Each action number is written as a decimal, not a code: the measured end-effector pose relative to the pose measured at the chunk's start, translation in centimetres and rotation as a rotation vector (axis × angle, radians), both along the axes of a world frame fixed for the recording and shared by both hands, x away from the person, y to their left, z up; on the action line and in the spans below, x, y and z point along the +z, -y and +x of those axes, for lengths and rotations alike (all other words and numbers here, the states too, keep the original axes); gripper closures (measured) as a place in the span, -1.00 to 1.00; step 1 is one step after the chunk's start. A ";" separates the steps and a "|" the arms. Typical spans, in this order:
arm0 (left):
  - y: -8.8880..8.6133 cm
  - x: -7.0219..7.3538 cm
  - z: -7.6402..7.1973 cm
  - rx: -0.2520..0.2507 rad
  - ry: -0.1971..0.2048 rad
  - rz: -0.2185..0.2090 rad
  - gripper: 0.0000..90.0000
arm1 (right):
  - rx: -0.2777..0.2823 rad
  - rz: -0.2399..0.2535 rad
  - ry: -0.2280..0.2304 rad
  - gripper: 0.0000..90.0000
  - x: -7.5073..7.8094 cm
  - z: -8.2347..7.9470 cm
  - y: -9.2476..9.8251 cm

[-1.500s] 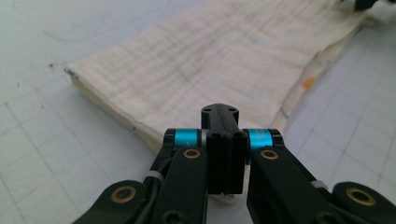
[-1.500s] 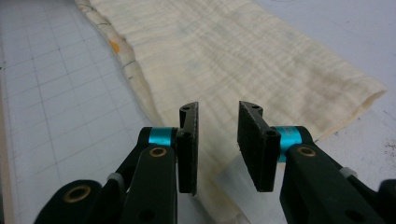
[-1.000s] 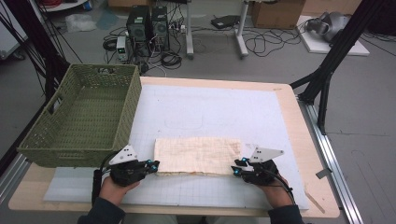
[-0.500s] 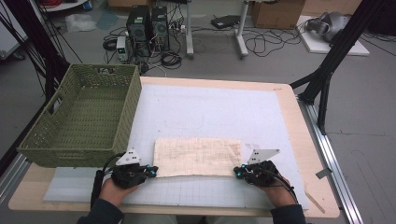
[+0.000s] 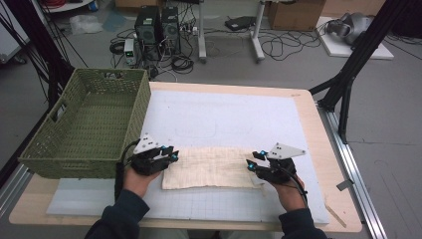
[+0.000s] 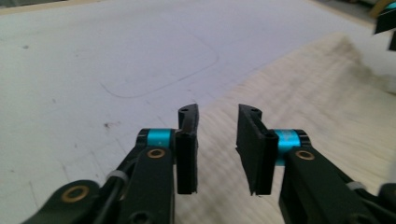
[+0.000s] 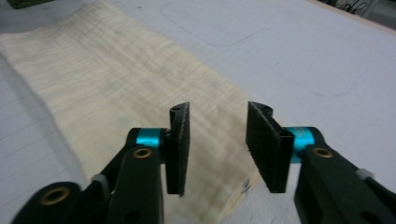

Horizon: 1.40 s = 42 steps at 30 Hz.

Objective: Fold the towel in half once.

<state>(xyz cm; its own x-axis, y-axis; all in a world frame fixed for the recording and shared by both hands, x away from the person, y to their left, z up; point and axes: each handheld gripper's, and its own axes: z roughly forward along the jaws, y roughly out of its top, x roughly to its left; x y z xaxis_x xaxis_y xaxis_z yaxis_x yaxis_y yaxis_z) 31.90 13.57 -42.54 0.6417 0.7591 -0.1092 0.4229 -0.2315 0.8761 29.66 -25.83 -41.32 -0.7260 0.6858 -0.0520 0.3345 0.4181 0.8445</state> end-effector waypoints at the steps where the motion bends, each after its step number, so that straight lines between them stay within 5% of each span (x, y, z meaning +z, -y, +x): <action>1: 0.3 -0.1 0.6 0.023 -0.013 0.018 0.66 | -0.011 -0.004 0.007 0.47 0.0 0.5 -0.2; 5: 1.1 -1.0 1.9 0.045 -0.021 0.076 0.76 | -0.058 0.013 -0.026 0.51 -0.6 3.0 -1.1; 12: 1.4 -2.4 2.7 0.069 -0.045 0.200 0.77 | -0.115 -0.088 -0.133 0.61 -3.1 5.4 -2.1; 20: 1.5 -2.6 2.8 0.127 -0.011 0.234 0.81 | -0.148 -0.070 -0.111 0.64 -3.7 3.9 -0.1; 25: 1.1 -2.4 3.0 0.185 -0.005 0.207 0.59 | -0.164 -0.069 -0.123 0.55 -3.3 3.2 1.1; 29: 0.4 -2.2 3.2 0.181 0.004 0.107 0.32 | -0.201 0.032 -0.064 0.37 -2.1 3.3 2.1; 34: 0.4 -2.5 3.5 0.174 -0.030 0.098 0.22 | -0.217 0.040 -0.094 0.23 -2.0 4.9 1.8; 37: 0.5 -2.5 3.6 0.165 -0.048 0.110 0.34 | -0.192 0.001 -0.126 0.28 -2.8 5.7 1.0; 39: 0.8 -2.6 3.5 0.133 -0.050 0.141 0.71 | -0.163 -0.029 -0.173 0.53 -3.5 6.1 0.5; 40: 1.0 -2.6 3.5 0.125 -0.050 0.158 0.90 | -0.148 -0.006 -0.185 0.75 -3.7 6.1 0.5; 42: 1.0 -2.6 3.7 0.136 -0.074 0.152 0.97 | -0.131 -0.004 -0.194 0.90 -3.6 6.0 0.6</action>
